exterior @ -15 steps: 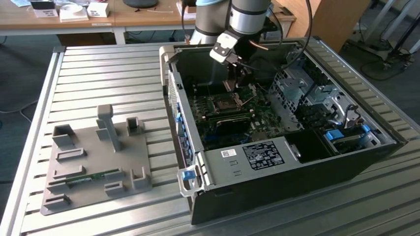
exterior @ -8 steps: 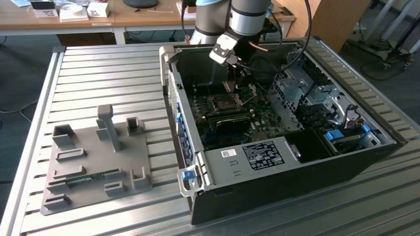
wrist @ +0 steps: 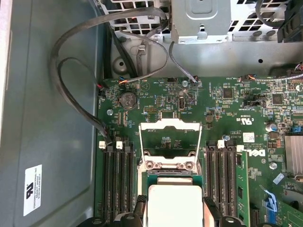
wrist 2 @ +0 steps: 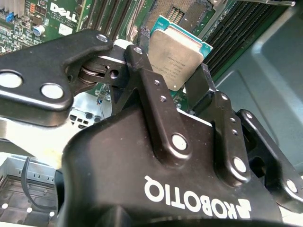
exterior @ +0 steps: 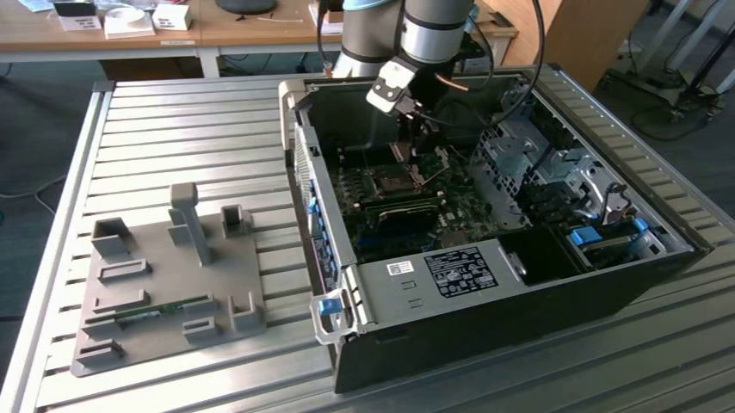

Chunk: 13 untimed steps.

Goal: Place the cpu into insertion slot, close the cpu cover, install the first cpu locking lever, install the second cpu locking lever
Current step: 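Place the cpu into insertion slot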

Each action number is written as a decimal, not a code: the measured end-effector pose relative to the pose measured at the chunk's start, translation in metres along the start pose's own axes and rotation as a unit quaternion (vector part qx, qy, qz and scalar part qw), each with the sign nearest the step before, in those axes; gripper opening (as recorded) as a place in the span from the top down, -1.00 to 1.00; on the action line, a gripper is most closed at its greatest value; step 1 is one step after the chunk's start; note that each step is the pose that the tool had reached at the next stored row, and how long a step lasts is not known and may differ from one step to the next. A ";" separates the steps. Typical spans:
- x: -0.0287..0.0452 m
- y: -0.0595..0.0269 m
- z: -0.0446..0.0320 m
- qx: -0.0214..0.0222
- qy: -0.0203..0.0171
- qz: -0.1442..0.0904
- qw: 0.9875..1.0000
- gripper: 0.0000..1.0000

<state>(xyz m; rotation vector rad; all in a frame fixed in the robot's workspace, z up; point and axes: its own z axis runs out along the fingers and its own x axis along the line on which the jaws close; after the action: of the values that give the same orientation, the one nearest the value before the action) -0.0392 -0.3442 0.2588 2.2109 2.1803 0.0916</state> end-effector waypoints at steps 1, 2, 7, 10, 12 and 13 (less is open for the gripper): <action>0.0000 -0.0001 0.0006 0.000 0.000 0.000 1.000 -0.08; -0.0001 -0.0001 0.0014 0.000 0.000 0.000 1.000 -0.08; -0.0001 -0.0005 0.0038 0.000 0.000 0.000 1.000 -0.08; -0.0001 -0.0006 0.0038 0.000 -0.001 0.000 1.000 -0.08; -0.0001 -0.0006 0.0040 0.000 0.000 0.000 1.000 -0.08; -0.0001 -0.0006 0.0040 0.001 0.000 0.000 1.000 -0.08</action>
<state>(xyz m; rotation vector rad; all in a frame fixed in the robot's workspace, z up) -0.0395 -0.3443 0.2548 2.2116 2.1799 0.0895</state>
